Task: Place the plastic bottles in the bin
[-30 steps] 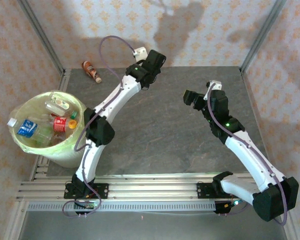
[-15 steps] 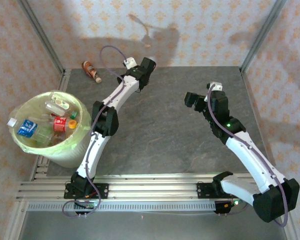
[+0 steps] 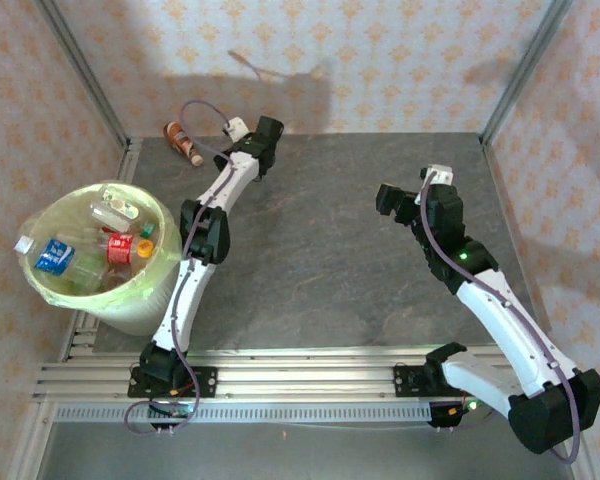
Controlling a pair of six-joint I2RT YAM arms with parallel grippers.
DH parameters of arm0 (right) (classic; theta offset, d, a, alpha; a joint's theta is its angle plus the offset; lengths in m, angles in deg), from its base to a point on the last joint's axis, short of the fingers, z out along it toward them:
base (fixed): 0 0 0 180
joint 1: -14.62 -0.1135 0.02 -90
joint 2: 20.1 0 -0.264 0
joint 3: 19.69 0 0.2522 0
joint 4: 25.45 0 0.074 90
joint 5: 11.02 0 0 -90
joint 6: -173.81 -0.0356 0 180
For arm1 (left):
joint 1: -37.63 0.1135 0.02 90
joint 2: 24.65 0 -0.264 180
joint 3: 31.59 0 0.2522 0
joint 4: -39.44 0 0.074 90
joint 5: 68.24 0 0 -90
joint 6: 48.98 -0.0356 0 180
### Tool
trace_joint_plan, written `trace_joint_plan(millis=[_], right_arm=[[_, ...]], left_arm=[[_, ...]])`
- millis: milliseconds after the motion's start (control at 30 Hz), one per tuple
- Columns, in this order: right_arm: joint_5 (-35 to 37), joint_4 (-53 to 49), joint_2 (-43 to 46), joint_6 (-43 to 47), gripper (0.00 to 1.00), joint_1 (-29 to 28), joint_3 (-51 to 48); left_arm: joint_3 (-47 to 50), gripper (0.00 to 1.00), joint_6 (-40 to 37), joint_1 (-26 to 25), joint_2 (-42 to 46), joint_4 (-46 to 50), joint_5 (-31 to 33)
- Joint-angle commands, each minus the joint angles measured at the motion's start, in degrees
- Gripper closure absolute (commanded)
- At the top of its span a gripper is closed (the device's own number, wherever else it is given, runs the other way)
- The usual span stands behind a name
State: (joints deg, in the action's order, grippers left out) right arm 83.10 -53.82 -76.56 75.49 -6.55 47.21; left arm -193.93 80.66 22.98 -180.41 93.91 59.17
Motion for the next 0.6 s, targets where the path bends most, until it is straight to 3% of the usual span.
trace_joint_plan(millis=[0, 267, 567], right_arm=[[2.1, -1.3, -0.5, 1.5, 0.01, 0.4, 0.4], [2.8, -0.8, -1.2, 0.9, 0.01, 0.5, -0.5], [2.4, -0.5, -3.8, 0.9, 0.01, 0.5, 0.1]], left_arm=[[-1.5, 0.00, -1.9, 0.9, -0.2, -2.9, -0.8], [-2.2, 0.00, 0.0, 7.0, -1.1, 0.6, -4.5], [-2.6, 0.00, -4.8, 11.3, -2.7, -3.0, -13.2]])
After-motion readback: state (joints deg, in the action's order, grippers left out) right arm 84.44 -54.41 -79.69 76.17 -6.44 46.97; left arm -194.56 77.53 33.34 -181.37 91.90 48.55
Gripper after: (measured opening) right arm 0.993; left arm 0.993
